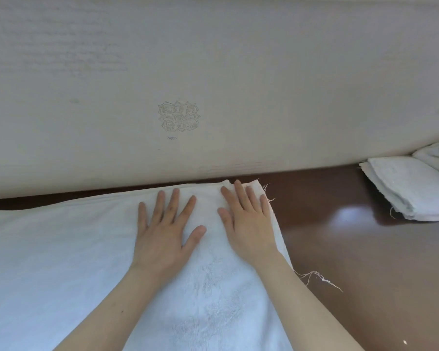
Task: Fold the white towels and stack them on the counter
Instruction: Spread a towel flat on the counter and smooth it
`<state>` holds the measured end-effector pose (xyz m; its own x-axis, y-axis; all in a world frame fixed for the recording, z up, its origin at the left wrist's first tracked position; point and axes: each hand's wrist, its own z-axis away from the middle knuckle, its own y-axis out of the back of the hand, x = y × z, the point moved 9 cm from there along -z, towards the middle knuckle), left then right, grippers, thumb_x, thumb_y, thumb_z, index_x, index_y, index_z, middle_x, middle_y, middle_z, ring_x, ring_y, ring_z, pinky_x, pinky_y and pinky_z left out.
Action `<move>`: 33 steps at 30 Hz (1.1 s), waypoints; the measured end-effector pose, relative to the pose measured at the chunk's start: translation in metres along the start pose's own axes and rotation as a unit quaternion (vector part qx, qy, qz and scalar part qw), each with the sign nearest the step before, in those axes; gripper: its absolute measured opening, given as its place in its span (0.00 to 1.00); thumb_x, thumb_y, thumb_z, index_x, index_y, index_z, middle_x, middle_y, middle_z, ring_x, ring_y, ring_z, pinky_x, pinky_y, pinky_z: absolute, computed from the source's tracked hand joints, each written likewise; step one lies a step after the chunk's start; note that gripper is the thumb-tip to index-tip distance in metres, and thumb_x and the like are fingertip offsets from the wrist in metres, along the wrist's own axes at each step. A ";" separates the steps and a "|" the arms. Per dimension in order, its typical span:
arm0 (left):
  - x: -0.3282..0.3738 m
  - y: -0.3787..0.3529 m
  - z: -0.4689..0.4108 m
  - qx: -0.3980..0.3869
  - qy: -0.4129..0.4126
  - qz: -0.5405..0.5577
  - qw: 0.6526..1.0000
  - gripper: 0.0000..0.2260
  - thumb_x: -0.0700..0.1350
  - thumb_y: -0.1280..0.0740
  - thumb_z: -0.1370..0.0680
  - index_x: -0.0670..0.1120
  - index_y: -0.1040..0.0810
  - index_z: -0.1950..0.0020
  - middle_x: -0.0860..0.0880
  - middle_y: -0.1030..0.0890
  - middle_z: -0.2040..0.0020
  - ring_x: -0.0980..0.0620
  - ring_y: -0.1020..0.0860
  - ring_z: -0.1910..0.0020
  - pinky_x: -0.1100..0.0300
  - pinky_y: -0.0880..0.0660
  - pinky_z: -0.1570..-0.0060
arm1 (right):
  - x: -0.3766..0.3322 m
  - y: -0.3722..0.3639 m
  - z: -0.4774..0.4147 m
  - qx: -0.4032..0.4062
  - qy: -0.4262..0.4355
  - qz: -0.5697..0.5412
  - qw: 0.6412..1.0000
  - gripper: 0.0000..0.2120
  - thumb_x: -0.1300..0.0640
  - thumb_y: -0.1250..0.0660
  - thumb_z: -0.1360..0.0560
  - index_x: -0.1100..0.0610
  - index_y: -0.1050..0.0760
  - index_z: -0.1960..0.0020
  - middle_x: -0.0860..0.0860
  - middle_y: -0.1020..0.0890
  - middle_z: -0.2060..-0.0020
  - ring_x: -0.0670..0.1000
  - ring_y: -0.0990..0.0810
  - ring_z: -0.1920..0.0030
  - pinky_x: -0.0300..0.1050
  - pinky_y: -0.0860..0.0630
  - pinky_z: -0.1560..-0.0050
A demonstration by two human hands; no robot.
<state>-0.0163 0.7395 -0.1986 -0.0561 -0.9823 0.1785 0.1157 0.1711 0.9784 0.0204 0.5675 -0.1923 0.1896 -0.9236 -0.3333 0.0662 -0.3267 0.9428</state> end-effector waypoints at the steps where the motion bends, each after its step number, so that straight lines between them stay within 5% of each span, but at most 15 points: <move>1: 0.006 0.000 -0.005 0.003 -0.009 -0.001 1.000 0.34 0.72 0.68 0.24 0.62 0.57 0.20 0.54 0.61 0.19 0.50 0.64 0.21 0.42 0.69 0.26 | 0.005 -0.008 -0.002 -0.027 -0.010 0.010 1.000 0.30 0.37 0.62 0.20 0.43 0.50 0.20 0.49 0.49 0.20 0.52 0.54 0.20 0.54 0.60 0.23; 9: 0.001 -0.009 -0.014 -0.021 0.009 -0.024 0.999 0.32 0.70 0.65 0.23 0.63 0.60 0.20 0.55 0.61 0.19 0.50 0.63 0.20 0.41 0.64 0.24 | 0.055 0.002 -0.012 -0.035 -0.128 0.073 0.988 0.28 0.41 0.60 0.18 0.46 0.54 0.19 0.51 0.54 0.19 0.57 0.58 0.20 0.60 0.62 0.23; 14: 0.000 -0.010 -0.017 -0.022 -0.006 -0.014 1.000 0.31 0.68 0.64 0.22 0.61 0.57 0.19 0.53 0.58 0.18 0.49 0.61 0.20 0.42 0.63 0.24 | -0.012 -0.004 0.060 -0.026 -0.044 0.045 0.998 0.28 0.37 0.64 0.19 0.41 0.58 0.20 0.48 0.58 0.20 0.54 0.60 0.20 0.60 0.64 0.23; 20: 0.014 0.020 0.026 0.034 -0.043 0.109 0.993 0.30 0.63 0.59 0.19 0.53 0.44 0.19 0.47 0.53 0.18 0.47 0.58 0.19 0.49 0.62 0.22 | 0.016 -0.010 0.089 -0.040 -0.099 0.025 0.994 0.31 0.36 0.65 0.20 0.44 0.54 0.19 0.50 0.53 0.19 0.53 0.59 0.20 0.55 0.63 0.22; 24: 0.029 0.008 0.093 -0.015 -0.033 0.086 0.996 0.30 0.67 0.60 0.20 0.59 0.50 0.19 0.50 0.58 0.18 0.49 0.63 0.20 0.48 0.65 0.23 | -0.009 0.017 0.127 0.015 -0.106 -0.024 0.994 0.32 0.35 0.66 0.19 0.46 0.53 0.19 0.49 0.52 0.19 0.52 0.60 0.20 0.57 0.62 0.22; 28: 0.028 -0.025 0.118 -0.031 -0.048 -0.006 0.998 0.32 0.69 0.60 0.20 0.58 0.53 0.18 0.48 0.57 0.18 0.46 0.60 0.20 0.42 0.58 0.23 | -0.004 -0.001 0.191 -0.024 -0.141 0.030 0.989 0.32 0.34 0.67 0.21 0.44 0.61 0.20 0.48 0.60 0.20 0.54 0.63 0.21 0.65 0.60 0.23; 33: 0.028 -0.027 0.107 -0.010 -0.034 -0.009 0.999 0.30 0.68 0.58 0.20 0.60 0.53 0.19 0.49 0.57 0.18 0.46 0.59 0.19 0.41 0.58 0.23 | 0.022 -0.005 0.220 -0.017 -0.136 0.003 0.991 0.34 0.34 0.63 0.19 0.50 0.61 0.19 0.52 0.58 0.20 0.53 0.60 0.20 0.55 0.55 0.21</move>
<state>-0.1268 0.7159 -0.2087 -0.1248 -0.9778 0.1682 0.1346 0.1513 0.9793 -0.1915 0.5047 -0.2050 -0.0811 -0.9471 -0.3105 0.0998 -0.3177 0.9429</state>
